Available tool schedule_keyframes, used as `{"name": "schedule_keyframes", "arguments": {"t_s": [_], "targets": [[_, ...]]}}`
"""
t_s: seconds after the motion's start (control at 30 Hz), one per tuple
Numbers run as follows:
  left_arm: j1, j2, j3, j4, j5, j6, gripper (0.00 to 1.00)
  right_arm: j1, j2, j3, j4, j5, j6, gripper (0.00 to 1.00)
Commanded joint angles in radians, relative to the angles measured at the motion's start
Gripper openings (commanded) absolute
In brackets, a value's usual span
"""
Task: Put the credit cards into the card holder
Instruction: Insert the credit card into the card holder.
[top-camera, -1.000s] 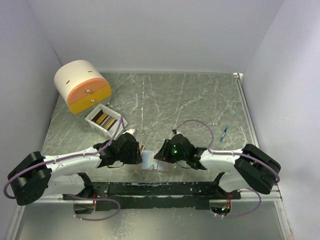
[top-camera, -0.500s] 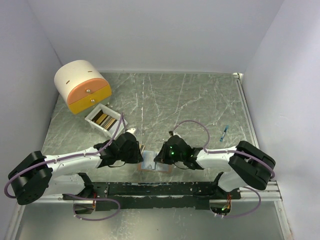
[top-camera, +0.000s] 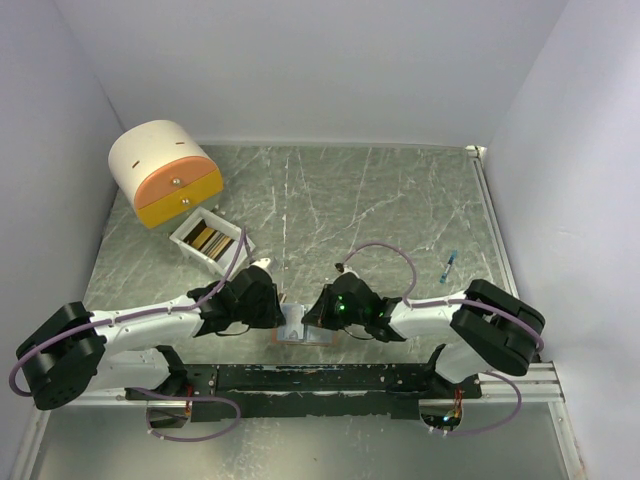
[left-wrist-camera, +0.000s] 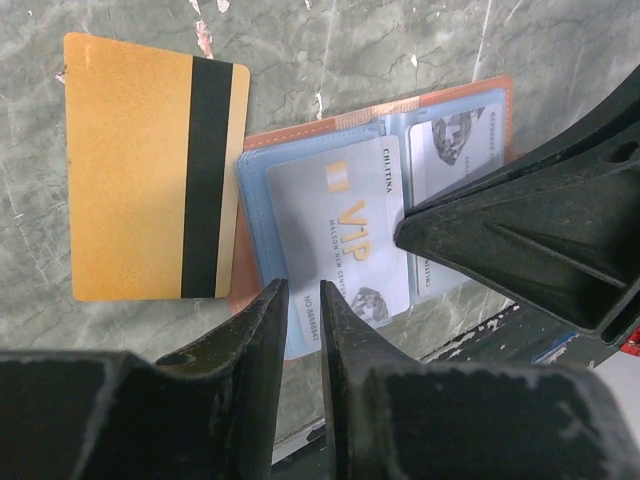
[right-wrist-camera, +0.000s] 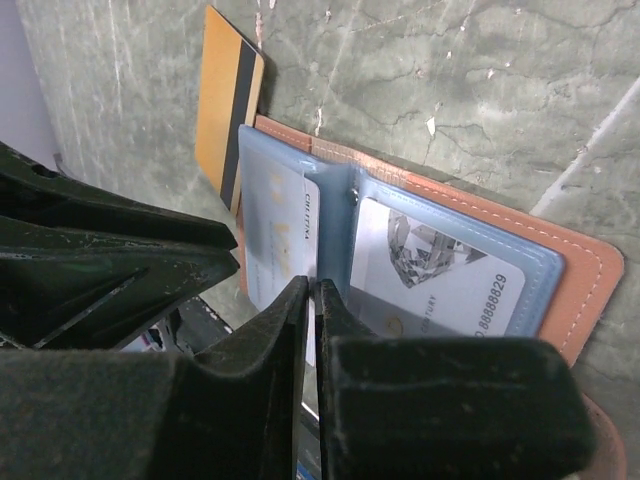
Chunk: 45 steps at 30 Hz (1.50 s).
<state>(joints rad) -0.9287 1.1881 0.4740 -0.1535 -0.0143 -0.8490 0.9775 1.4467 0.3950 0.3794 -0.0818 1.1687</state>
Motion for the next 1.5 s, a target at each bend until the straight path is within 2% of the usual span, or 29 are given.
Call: {"name": "schedule_keyframes", "arguments": {"t_s": [0.0, 0.03, 0.1, 0.23, 0.37, 0.47, 0.8, 0.97, 1.47], "targets": [[-0.009, -0.005, -0.014, 0.021, 0.013, -0.013, 0.32, 0.006, -0.022, -0.021, 0.039, 0.011, 0.038, 0.13], [-0.007, -0.006, -0.013, 0.016, 0.012, -0.012, 0.36, 0.008, -0.03, -0.024, 0.029, 0.016, 0.042, 0.18], [-0.008, -0.015, -0.008, 0.004, 0.002, -0.012, 0.4, 0.008, -0.053, -0.029, 0.008, 0.029, 0.043, 0.21], [-0.008, -0.037, 0.02, -0.076, -0.056, -0.008, 0.4, 0.012, -0.074, -0.005, -0.08, 0.053, 0.014, 0.13], [-0.007, -0.051, 0.038, -0.15, -0.123, -0.015, 0.17, 0.012, -0.089, 0.021, -0.165, 0.086, -0.01, 0.05], [-0.008, -0.054, 0.028, -0.168, -0.136, -0.027, 0.07, 0.016, -0.088, 0.057, -0.238, 0.118, -0.031, 0.01], [-0.008, 0.006, 0.012, -0.071, -0.065, -0.004, 0.07, 0.047, 0.008, 0.147, -0.313, 0.143, -0.05, 0.0], [-0.008, 0.014, 0.005, -0.052, -0.06, 0.004, 0.07, 0.062, 0.007, 0.171, -0.367, 0.188, -0.045, 0.0], [-0.008, 0.025, -0.005, -0.004, -0.029, 0.008, 0.07, 0.097, 0.048, 0.216, -0.355, 0.179, -0.039, 0.0]]}}
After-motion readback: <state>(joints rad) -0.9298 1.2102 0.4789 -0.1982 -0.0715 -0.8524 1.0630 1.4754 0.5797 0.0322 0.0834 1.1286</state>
